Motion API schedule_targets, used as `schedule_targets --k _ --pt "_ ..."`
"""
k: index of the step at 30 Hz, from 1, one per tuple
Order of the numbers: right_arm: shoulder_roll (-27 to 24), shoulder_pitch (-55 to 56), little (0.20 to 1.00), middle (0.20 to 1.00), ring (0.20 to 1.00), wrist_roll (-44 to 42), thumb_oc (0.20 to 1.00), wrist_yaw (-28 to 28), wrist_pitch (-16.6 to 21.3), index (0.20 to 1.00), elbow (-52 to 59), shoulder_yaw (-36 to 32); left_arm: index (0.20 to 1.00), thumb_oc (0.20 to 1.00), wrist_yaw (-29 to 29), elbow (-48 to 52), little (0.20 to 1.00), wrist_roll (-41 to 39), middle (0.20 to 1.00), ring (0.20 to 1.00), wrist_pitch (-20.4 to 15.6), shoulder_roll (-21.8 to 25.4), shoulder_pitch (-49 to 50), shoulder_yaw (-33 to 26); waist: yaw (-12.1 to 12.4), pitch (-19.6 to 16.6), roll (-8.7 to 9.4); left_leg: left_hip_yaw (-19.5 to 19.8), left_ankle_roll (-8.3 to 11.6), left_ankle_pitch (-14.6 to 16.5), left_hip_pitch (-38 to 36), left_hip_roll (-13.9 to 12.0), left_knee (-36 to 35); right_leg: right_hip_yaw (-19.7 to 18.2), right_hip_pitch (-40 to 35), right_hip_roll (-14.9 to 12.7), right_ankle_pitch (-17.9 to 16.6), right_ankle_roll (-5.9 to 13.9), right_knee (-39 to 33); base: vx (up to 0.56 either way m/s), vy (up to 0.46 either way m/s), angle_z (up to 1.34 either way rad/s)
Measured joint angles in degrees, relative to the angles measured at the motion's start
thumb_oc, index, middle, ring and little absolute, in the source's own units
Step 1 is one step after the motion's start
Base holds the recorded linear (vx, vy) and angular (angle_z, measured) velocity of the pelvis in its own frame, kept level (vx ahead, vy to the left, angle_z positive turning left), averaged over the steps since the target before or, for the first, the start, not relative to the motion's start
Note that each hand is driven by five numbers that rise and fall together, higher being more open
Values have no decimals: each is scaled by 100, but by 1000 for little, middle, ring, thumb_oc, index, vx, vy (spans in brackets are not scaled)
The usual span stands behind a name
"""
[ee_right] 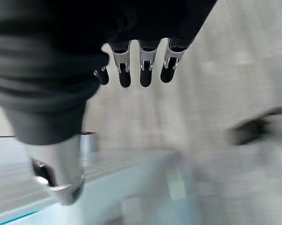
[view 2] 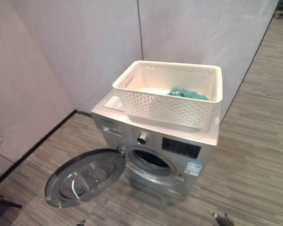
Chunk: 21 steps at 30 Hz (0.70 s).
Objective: Grab the laundry basket,head to the washer,open it,put in the laundry and shut it.
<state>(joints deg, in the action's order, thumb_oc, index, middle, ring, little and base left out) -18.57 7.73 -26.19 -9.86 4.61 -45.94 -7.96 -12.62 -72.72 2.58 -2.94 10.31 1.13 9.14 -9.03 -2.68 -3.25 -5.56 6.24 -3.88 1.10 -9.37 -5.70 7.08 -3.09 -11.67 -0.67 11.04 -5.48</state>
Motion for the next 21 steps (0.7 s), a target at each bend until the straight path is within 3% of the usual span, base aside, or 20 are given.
schedule_targets --k 1,3,7,11,12,13,16,17,18,19,20,21 --pt "-4 -22 1000 1000 1000 8 1000 -45 35 1000 190 -56 1000 1000 0 3 1000 -1 1000 1000 7 1 -5 -2 -7 -14 23 0 4 3 2 2 0 1 4 -2 -3 8 1 44 63 3" --pt "24 385 1000 1000 1000 141 1000 -389 150 1000 1740 -331 1000 1000 0 148 1000 0 1000 1000 16 -63 18 -9 4 -10 27 11 4 0 2 51 1 0 -7 -45 -11 25 27 25 75 1" --pt "-12 162 1000 1000 1000 719 1000 -1052 342 1000 2296 -811 1000 1000 1 302 1000 14 1000 1000 -6 -85 -80 8 -31 -5 170 24 58 -38 2 141 29 26 -22 -140 -21 55 49 18 172 4" --pt "-34 212 1000 1000 1000 1719 1000 -1790 233 1000 4125 -1544 1000 1000 28 557 1000 39 1000 1000 -10 -186 -128 95 -133 149 195 39 -14 0 -18 407 4 46 -60 -410 -71 167 62 38 176 5" --pt "-72 140 1000 1000 1000 2165 1000 -1951 373 1000 4725 -1693 1000 1000 32 617 1000 88 1000 1000 -5 -165 -149 119 -178 211 208 6 -44 30 -60 484 27 14 -52 -490 -59 158 139 46 226 -3" --pt "-86 117 1000 1000 1000 2407 1000 -2009 233 1000 5178 -1813 1000 1000 35 696 1000 155 1000 1000 3 -154 -160 147 -192 264 227 13 -93 64 -101 538 17 -3 -60 -542 -53 165 200 62 299 4" --pt "-483 -179 1000 1000 1000 3535 1000 -2156 185 1000 6544 -2187 1000 1000 70 878 1000 444 1000 1000 -19 -174 -204 409 -190 388 153 118 -186 131 -124 647 3 -53 116 -668 -21 160 758 5 168 12" --pt "-738 -412 1000 1000 1000 3878 1000 -2193 248 1000 6736 -2204 1000 1000 76 885 1000 517 1000 1000 -19 -159 -270 519 -190 451 121 216 -220 114 -126 636 9 -119 315 -665 -24 147 1194 -28 191 26" --pt "-1010 -914 1000 1000 1000 4066 1000 -2241 237 1000 6836 -2093 1000 1000 113 886 1000 539 1000 1000 -18 -111 -372 802 -213 581 215 299 -346 189 -83 723 245 -359 583 -725 -34 133 1909 -43 180 27" --pt "-1120 -1145 1000 1000 1000 4113 1000 -2244 270 1000 6811 -2013 1000 1000 174 908 1000 560 1000 1000 -25 -117 -453 851 -191 636 198 342 -383 217 -96 703 337 -505 729 -725 -43 104 2285 -14 120 26" --pt "-1271 -1478 1000 1000 1000 4000 1000 -2246 354 1000 6677 -1785 1000 1000 205 956 1000 653 1000 1000 -19 -74 -467 1058 -94 700 308 363 -434 253 -104 763 359 -582 852 -742 -88 44 2610 15 66 9" --pt "-1575 -1954 1000 1000 1000 3807 1000 -2229 367 1000 6374 -1476 1000 1000 281 1044 1000 718 1000 1000 -24 61 -476 1415 -58 705 250 382 -457 266 -125 745 323 -678 1085 -753 -132 -39 2912 -5 -9 13"
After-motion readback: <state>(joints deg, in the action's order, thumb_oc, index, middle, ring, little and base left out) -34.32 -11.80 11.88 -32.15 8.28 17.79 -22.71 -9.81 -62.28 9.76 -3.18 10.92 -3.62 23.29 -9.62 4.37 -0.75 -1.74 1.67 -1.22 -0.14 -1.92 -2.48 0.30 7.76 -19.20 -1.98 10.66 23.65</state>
